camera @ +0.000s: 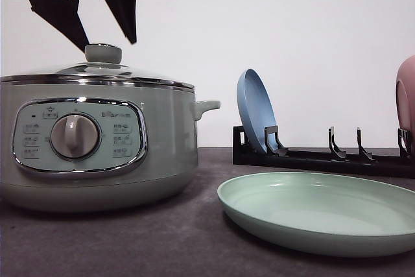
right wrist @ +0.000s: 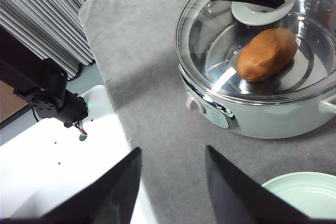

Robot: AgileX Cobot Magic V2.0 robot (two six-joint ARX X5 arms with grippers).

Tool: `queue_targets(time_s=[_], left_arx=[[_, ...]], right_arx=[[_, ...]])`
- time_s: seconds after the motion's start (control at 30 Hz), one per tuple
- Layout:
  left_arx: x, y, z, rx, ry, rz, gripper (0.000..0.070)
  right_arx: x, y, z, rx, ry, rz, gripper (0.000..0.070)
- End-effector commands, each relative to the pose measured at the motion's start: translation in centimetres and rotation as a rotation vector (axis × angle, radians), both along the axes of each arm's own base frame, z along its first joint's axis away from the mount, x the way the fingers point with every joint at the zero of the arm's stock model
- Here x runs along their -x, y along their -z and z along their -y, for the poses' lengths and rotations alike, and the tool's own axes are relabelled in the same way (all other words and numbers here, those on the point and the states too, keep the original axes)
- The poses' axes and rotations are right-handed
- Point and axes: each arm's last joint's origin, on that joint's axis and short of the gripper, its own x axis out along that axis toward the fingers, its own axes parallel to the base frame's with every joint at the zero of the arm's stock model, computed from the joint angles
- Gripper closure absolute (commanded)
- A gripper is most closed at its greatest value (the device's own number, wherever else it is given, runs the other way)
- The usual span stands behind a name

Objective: Transfer potato from steamer to green plate

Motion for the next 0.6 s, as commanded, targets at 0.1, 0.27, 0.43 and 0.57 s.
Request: queue_targets(time_s=[0.1,0.27,0.43,0.57], left_arx=[[-0.5,0.2,0.7,-0.017,0.016,0.002,0.0117],[-0.7,0.8,0.7,-0.032,0.013,-0.037,0.0139],[-0.8,0.9,0.8,-0.032,0.013,-0.037,0.015],[-0.8,0.9,0.8,-0.03,0.009,-0.036,0.0151]], right_arx=[[-0.1,-0.3,-0.3,-0.006,-0.011,0.017,0.0462],[-0.2,-0.3,-0.3,0.009,0.011,0.028,0.0462],[-0.2,-0.3,-0.3,0.013,0.018,0.033,0.0462],[-0.2,-0.3,-0.3,0.013,0.018,0.032,0.0462]])
